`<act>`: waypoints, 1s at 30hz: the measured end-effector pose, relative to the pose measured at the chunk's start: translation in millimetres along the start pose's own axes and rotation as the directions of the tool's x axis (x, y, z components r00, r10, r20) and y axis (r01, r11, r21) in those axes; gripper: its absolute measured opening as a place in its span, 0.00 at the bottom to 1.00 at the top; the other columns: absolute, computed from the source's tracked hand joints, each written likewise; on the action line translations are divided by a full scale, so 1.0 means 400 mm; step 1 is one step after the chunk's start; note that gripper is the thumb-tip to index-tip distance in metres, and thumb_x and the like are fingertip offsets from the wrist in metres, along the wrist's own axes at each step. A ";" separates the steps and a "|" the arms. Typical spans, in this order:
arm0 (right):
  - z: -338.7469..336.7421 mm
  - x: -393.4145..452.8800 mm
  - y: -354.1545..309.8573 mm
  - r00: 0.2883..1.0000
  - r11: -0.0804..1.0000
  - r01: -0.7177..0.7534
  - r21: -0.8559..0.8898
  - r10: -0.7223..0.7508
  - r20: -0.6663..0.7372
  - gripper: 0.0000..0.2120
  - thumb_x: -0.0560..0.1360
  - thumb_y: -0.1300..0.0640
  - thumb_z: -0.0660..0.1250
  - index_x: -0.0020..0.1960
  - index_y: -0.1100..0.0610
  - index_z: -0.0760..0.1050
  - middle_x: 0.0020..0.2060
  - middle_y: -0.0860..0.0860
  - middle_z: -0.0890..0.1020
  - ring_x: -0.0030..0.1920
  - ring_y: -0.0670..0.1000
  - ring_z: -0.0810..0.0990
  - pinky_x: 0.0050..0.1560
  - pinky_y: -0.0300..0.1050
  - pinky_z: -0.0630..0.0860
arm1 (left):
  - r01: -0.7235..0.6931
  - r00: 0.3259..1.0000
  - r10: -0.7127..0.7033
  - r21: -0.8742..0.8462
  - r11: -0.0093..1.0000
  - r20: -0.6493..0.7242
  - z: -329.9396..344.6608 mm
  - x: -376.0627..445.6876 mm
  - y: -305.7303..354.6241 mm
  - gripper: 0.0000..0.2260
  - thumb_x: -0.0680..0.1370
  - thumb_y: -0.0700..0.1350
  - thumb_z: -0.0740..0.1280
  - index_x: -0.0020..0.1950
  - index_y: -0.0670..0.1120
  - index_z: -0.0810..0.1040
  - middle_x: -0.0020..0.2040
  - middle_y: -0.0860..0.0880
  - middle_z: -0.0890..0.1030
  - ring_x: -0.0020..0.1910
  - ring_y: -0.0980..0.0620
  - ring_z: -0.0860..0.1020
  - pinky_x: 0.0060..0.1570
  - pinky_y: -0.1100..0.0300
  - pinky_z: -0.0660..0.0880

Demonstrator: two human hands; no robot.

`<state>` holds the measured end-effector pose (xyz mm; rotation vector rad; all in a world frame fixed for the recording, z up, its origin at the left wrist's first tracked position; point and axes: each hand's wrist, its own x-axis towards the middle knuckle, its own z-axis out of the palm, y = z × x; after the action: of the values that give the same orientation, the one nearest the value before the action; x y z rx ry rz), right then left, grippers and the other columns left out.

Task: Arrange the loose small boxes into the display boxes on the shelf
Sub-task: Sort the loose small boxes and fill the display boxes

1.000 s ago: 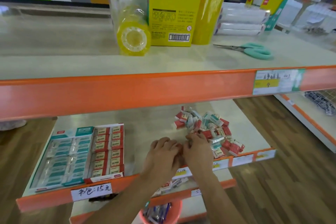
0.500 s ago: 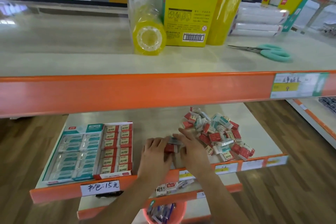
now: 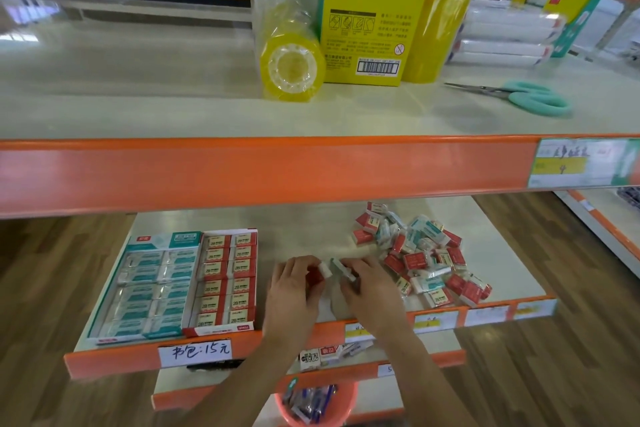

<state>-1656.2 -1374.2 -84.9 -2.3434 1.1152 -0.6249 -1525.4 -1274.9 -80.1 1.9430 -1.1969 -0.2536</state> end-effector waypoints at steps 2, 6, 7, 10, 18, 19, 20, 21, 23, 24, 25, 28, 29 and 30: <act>0.000 -0.002 -0.002 1.000 1.000 0.010 0.015 -0.009 -0.022 0.11 0.73 0.57 0.69 0.56 0.52 0.79 0.49 0.45 0.77 0.43 0.41 0.76 0.41 0.27 0.67 | 0.048 0.999 -0.047 -0.081 0.996 0.009 -0.002 -0.006 -0.002 0.13 0.74 0.49 0.69 0.55 0.57 0.69 0.47 0.61 0.74 0.47 0.63 0.73 0.42 0.71 0.70; -0.002 -0.003 -0.003 0.994 0.986 -0.084 0.142 0.092 -0.053 0.08 0.70 0.56 0.68 0.46 0.45 0.71 0.35 0.43 0.75 0.35 0.41 0.74 0.31 0.32 0.68 | 0.094 0.996 -0.091 -0.156 0.983 0.026 -0.007 -0.006 -0.008 0.19 0.74 0.45 0.70 0.59 0.58 0.66 0.46 0.55 0.79 0.39 0.61 0.79 0.38 0.64 0.77; -0.003 -0.003 -0.001 0.992 0.980 -0.106 0.170 0.115 -0.045 0.09 0.70 0.56 0.67 0.44 0.45 0.69 0.32 0.45 0.75 0.33 0.43 0.74 0.29 0.34 0.68 | 0.090 0.996 -0.088 -0.143 0.986 0.016 -0.008 -0.004 -0.009 0.20 0.74 0.44 0.70 0.61 0.57 0.67 0.47 0.56 0.78 0.39 0.61 0.78 0.37 0.67 0.76; -0.009 -0.004 0.006 0.998 0.978 -0.054 0.199 0.059 -0.015 0.11 0.70 0.59 0.67 0.47 0.45 0.71 0.34 0.42 0.78 0.28 0.45 0.73 0.29 0.35 0.67 | 0.083 0.997 -0.083 -0.122 0.989 0.010 -0.008 -0.003 -0.010 0.18 0.73 0.42 0.70 0.61 0.55 0.71 0.52 0.56 0.76 0.41 0.64 0.77 0.37 0.76 0.71; -0.010 -0.007 -0.002 1.000 0.984 0.001 0.178 0.001 -0.012 0.12 0.72 0.57 0.70 0.55 0.47 0.78 0.44 0.40 0.80 0.32 0.43 0.76 0.36 0.34 0.73 | 0.044 0.999 -0.045 -0.039 0.998 -0.020 -0.005 -0.002 -0.009 0.16 0.74 0.44 0.69 0.61 0.53 0.74 0.50 0.62 0.73 0.55 0.61 0.71 0.51 0.71 0.67; -0.010 -0.006 -0.004 1.000 0.986 0.002 0.166 0.001 -0.019 0.11 0.73 0.55 0.71 0.55 0.47 0.78 0.43 0.40 0.79 0.33 0.43 0.76 0.36 0.33 0.72 | 0.048 0.999 -0.049 -0.042 0.998 -0.023 -0.006 -0.003 -0.009 0.16 0.74 0.44 0.68 0.61 0.54 0.73 0.49 0.63 0.71 0.55 0.60 0.72 0.51 0.70 0.68; -0.010 -0.006 -0.005 1.000 0.987 0.004 0.158 -0.001 -0.025 0.11 0.73 0.53 0.71 0.55 0.48 0.78 0.42 0.40 0.79 0.34 0.43 0.76 0.35 0.31 0.71 | 0.057 0.998 -0.058 -0.042 0.997 -0.022 -0.006 -0.004 -0.009 0.17 0.74 0.43 0.68 0.62 0.54 0.73 0.49 0.63 0.69 0.54 0.60 0.73 0.51 0.70 0.69; -0.010 -0.006 -0.005 0.999 0.987 0.009 0.158 -0.003 -0.033 0.11 0.73 0.51 0.71 0.55 0.48 0.78 0.42 0.40 0.78 0.35 0.43 0.76 0.35 0.29 0.70 | 0.069 0.997 -0.070 -0.040 0.997 -0.017 -0.005 -0.004 -0.010 0.18 0.73 0.42 0.68 0.62 0.55 0.73 0.51 0.62 0.69 0.54 0.59 0.74 0.51 0.70 0.70; -0.010 -0.006 -0.005 0.999 0.982 0.000 0.190 0.009 -0.047 0.12 0.74 0.50 0.71 0.56 0.47 0.77 0.40 0.41 0.78 0.35 0.43 0.77 0.35 0.29 0.70 | 0.083 0.996 -0.083 -0.032 0.996 -0.011 -0.004 -0.003 -0.012 0.20 0.73 0.41 0.68 0.63 0.56 0.72 0.52 0.60 0.69 0.54 0.59 0.74 0.51 0.69 0.72; -0.010 -0.006 -0.004 0.998 0.976 -0.012 0.218 0.024 -0.051 0.12 0.74 0.49 0.71 0.57 0.46 0.77 0.38 0.42 0.78 0.34 0.44 0.77 0.34 0.30 0.71 | 0.082 0.997 -0.082 -0.029 0.996 -0.011 -0.004 -0.004 -0.011 0.20 0.73 0.41 0.68 0.63 0.57 0.72 0.52 0.60 0.69 0.54 0.58 0.75 0.51 0.68 0.73; -0.010 -0.007 -0.004 0.998 0.969 -0.025 0.248 0.040 -0.055 0.13 0.73 0.50 0.72 0.57 0.46 0.76 0.36 0.43 0.77 0.33 0.44 0.76 0.34 0.32 0.72 | 0.077 0.997 -0.077 -0.028 0.997 -0.011 -0.005 -0.004 -0.010 0.21 0.73 0.40 0.68 0.63 0.57 0.71 0.52 0.60 0.68 0.54 0.58 0.75 0.51 0.66 0.75; -0.011 -0.005 -0.003 0.995 0.940 -0.067 0.335 0.089 -0.051 0.14 0.73 0.51 0.72 0.57 0.43 0.74 0.34 0.46 0.78 0.30 0.46 0.76 0.31 0.39 0.74 | 0.048 0.999 -0.049 -0.020 0.999 -0.018 -0.007 -0.004 -0.005 0.21 0.73 0.39 0.68 0.63 0.55 0.72 0.51 0.63 0.69 0.57 0.58 0.74 0.54 0.61 0.76; -0.013 -0.004 -0.003 0.994 0.930 -0.077 0.359 0.099 -0.043 0.15 0.74 0.52 0.72 0.57 0.42 0.73 0.35 0.46 0.78 0.30 0.46 0.76 0.31 0.41 0.75 | 0.043 0.999 -0.043 -0.016 0.999 -0.021 -0.008 -0.003 -0.004 0.21 0.73 0.39 0.67 0.64 0.55 0.72 0.51 0.63 0.70 0.58 0.58 0.73 0.55 0.60 0.76; -0.014 -0.004 -0.003 0.994 0.925 -0.080 0.373 0.102 -0.040 0.15 0.74 0.52 0.71 0.58 0.42 0.72 0.34 0.47 0.78 0.30 0.48 0.76 0.32 0.42 0.75 | 0.040 0.999 -0.040 -0.013 0.999 -0.023 -0.008 -0.003 -0.003 0.21 0.73 0.39 0.67 0.64 0.54 0.72 0.52 0.62 0.72 0.59 0.58 0.72 0.55 0.60 0.75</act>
<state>-1659.6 -1373.4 -80.0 -1.9508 1.0221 -0.7979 -1523.4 -1272.1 -79.3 1.9554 -1.1404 -0.2583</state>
